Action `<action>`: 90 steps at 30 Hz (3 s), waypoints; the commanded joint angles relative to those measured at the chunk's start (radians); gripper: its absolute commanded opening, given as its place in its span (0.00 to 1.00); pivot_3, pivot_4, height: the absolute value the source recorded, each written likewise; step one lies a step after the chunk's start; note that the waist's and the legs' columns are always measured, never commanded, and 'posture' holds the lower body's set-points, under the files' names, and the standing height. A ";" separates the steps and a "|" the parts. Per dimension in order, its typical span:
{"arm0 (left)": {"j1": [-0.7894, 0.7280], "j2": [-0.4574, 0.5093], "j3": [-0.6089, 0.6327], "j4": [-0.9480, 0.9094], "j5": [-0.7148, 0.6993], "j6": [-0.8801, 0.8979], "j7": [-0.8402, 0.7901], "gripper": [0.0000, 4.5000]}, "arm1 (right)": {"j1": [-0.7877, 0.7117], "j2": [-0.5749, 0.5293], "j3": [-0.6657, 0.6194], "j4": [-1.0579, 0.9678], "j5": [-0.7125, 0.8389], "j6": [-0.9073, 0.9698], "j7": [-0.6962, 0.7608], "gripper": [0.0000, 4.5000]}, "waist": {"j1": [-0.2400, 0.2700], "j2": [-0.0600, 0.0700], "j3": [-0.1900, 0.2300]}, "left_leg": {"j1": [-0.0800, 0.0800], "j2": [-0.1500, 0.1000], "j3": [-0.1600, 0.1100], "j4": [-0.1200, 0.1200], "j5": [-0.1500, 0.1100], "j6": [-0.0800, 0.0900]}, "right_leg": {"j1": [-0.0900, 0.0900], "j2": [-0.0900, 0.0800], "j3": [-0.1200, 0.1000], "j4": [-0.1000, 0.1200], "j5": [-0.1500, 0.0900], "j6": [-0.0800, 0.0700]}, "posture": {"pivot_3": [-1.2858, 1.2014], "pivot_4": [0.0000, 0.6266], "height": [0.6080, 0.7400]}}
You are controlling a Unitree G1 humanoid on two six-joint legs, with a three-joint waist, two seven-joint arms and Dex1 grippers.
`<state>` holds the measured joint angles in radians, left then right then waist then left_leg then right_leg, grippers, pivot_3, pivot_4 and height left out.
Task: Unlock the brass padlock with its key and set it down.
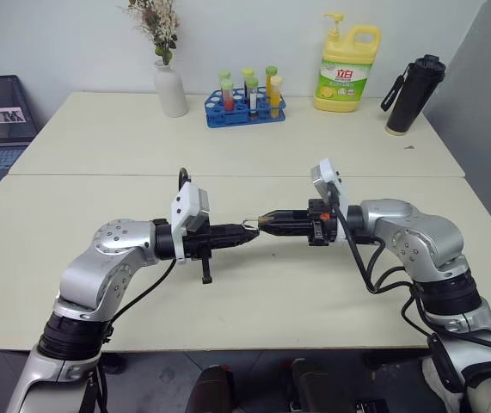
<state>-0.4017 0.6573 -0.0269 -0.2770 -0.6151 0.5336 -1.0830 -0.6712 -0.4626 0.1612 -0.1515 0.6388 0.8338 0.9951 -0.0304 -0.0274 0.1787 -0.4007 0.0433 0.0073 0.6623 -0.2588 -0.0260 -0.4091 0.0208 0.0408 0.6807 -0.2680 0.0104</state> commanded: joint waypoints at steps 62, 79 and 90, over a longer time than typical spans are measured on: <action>0.439 0.149 0.126 -0.016 0.404 -0.916 0.017 1.00 | 0.114 0.166 -0.143 -0.033 0.137 0.506 -0.440 0.04 | 0.000 0.000 0.000 | 0.000 0.001 0.002 -0.002 0.000 0.000 | -0.002 -0.004 0.001 0.000 -0.002 -0.001 | 0.52 0.24 1.00; 0.405 0.137 0.050 -0.014 0.393 -0.839 0.015 1.00 | 0.127 0.276 -0.136 0.105 0.038 0.505 -0.586 0.04 | -0.002 0.001 0.000 | 0.000 0.001 0.003 -0.002 0.000 0.000 | -0.002 -0.004 0.001 0.000 -0.002 -0.001 | 0.52 0.24 1.00; 0.394 0.123 0.022 -0.016 0.402 -0.832 0.028 1.00 | 0.140 0.237 -0.169 0.066 0.042 0.544 -0.609 0.63 | 0.000 0.000 0.000 | 0.001 0.001 0.002 -0.002 0.000 0.000 | -0.001 -0.004 0.001 0.000 -0.002 -0.001 | 0.52 0.24 1.00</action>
<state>-0.0010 0.7810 0.0021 -0.2651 -0.2013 -0.2934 -1.0600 -0.5419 -0.1893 0.0216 -0.0592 0.6918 1.3596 0.4042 -0.0305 -0.0269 0.1788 -0.4002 0.0443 0.0093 0.6608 -0.2589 -0.0261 -0.4102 0.0170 0.0415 0.6808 -0.2702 0.0098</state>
